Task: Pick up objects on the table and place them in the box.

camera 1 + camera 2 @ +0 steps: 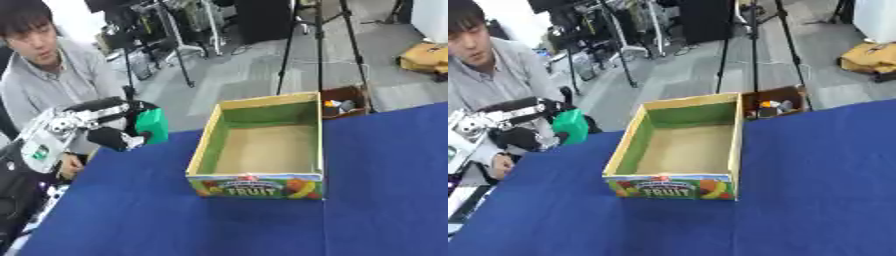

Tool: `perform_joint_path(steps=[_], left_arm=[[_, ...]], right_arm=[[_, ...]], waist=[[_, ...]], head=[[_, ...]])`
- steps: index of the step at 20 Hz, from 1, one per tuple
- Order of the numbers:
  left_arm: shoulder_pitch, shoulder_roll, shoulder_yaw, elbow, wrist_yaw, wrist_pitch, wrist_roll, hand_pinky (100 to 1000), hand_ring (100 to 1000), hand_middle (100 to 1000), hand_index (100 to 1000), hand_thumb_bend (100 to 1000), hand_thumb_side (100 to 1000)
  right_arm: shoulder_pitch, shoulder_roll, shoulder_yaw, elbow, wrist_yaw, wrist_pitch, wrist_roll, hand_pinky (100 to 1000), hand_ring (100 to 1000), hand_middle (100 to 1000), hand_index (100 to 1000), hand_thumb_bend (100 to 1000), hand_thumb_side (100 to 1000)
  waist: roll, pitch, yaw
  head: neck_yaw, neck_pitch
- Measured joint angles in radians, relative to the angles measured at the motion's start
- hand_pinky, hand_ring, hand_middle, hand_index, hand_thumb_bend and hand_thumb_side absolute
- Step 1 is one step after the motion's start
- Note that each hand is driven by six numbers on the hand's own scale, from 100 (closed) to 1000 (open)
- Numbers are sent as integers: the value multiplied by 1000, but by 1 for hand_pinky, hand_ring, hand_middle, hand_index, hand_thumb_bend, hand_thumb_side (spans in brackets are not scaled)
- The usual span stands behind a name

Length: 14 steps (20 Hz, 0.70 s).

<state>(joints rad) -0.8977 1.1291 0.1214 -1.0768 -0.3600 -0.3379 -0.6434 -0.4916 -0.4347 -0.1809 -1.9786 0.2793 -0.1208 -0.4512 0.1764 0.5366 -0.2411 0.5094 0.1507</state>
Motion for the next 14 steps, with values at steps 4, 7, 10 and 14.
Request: perform_joint_path(steps=[4,7,10,14], left_arm=[[-21,-2,-8,-5,14,-2,-11,764,770,633,582,100,407],[-37,-3,-16,-18,32,-5,-23,763,768,630,578,100,404],[-45,-12,-25,-35,55,-6,-30,759,761,621,571,100,406],[-46,-21,-38,-62,93,-2,-34,756,755,616,563,100,409]], right_arm=[[1,0,0,0,0,1,0,949,834,475,673,100,848],[2,2,0,0,0,2,-1,950,834,475,674,100,848],[4,5,0,0,0,3,-2,953,834,475,674,100,846],[4,9,0,0,0,5,-1,954,835,475,674,100,845]], waist=[[6,-8,-6],[10,-18,-8],[14,-25,-12],[19,-26,-19]], head=[[0,7],[0,9],[1,11],[2,11]])
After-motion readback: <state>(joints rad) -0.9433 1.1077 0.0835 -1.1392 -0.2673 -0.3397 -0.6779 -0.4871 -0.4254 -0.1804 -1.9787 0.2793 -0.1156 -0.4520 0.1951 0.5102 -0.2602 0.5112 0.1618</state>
